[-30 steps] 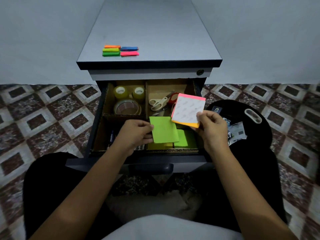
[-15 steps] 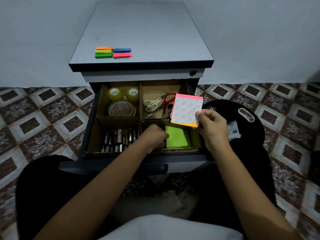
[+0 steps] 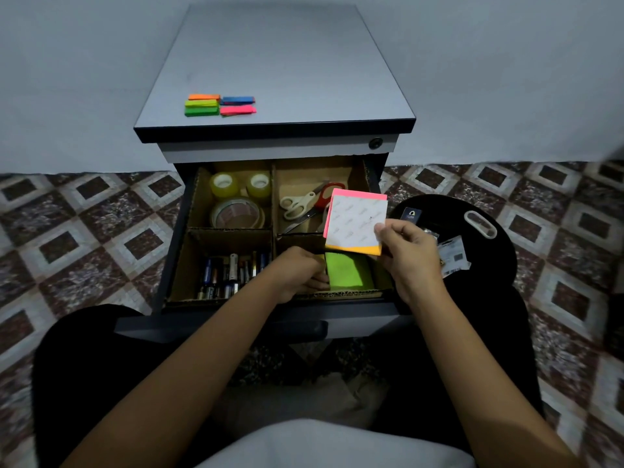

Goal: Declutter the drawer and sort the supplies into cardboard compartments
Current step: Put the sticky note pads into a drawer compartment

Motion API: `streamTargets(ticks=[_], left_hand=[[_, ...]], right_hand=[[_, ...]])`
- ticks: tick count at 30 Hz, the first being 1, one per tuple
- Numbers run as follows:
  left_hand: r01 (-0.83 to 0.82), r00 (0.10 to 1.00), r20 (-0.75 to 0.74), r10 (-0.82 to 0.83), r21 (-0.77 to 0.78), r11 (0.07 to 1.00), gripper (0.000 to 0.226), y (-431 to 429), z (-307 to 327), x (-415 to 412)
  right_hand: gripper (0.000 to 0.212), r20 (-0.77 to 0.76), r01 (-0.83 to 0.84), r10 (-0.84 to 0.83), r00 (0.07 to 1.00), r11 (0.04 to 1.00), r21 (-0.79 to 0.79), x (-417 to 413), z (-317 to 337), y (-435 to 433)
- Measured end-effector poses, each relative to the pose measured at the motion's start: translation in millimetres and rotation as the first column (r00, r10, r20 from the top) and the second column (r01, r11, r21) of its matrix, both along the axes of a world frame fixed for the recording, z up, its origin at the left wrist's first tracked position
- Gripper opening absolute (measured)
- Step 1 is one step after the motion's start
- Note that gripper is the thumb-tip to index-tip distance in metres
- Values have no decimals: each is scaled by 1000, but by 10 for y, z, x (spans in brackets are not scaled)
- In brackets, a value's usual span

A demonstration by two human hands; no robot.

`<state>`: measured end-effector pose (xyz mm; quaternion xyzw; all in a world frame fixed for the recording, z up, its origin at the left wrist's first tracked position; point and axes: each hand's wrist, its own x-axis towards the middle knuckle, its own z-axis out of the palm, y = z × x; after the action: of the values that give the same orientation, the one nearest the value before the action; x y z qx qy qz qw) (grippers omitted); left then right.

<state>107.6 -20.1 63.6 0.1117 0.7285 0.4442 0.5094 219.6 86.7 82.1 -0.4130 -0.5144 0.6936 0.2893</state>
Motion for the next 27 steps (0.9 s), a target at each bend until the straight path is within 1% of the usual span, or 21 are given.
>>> streamTargets(ticks=[2,4,6,8,10,12,14,16,17,20,24,27], left_hand=[[-55,998,41,53,53,997,12,-8,38,4],[-161,985,90,150,137,977,19,-29,97,-2],[-298,949,179,261,229,927,24,-80,179,-21],[-391,911,256,323,291,873,23,-165,247,-59],[-375,922,223,315,320,870,19,-257,274,-96],[-333,943,130,307,321,887,12,-330,261,-120],[-329,944,72,323,317,890,11,-393,235,-150],[-342,935,23,353,316,885,10,-455,219,-179],[-352,928,-8,373,316,881,10,-488,213,-201],[-413,880,-95,466,333,848,13,-603,189,-302],[-560,780,-67,622,369,742,14,-731,135,-452],[-615,744,-15,668,373,695,13,-770,93,-481]], right_hand=[[15,-11,-38,38,999,999,-15,13,15,-32],[12,-16,-70,69,997,997,-36,25,16,-55],[12,-25,-102,101,995,993,-64,31,18,-81],[14,-17,-150,149,989,986,-68,26,5,-116],[15,20,-195,196,980,979,-53,7,-13,-162],[16,81,-228,229,970,973,-25,-15,-36,-205],[17,171,-259,248,954,965,45,-35,-67,-234],[18,266,-289,248,932,949,126,-39,-79,-237],[19,293,-303,253,922,943,140,-40,-81,-232],[14,340,-359,307,889,928,103,-36,-50,-205],[18,419,-443,387,822,895,42,-68,-29,-161],[19,488,-483,411,770,875,25,-139,-58,-133]])
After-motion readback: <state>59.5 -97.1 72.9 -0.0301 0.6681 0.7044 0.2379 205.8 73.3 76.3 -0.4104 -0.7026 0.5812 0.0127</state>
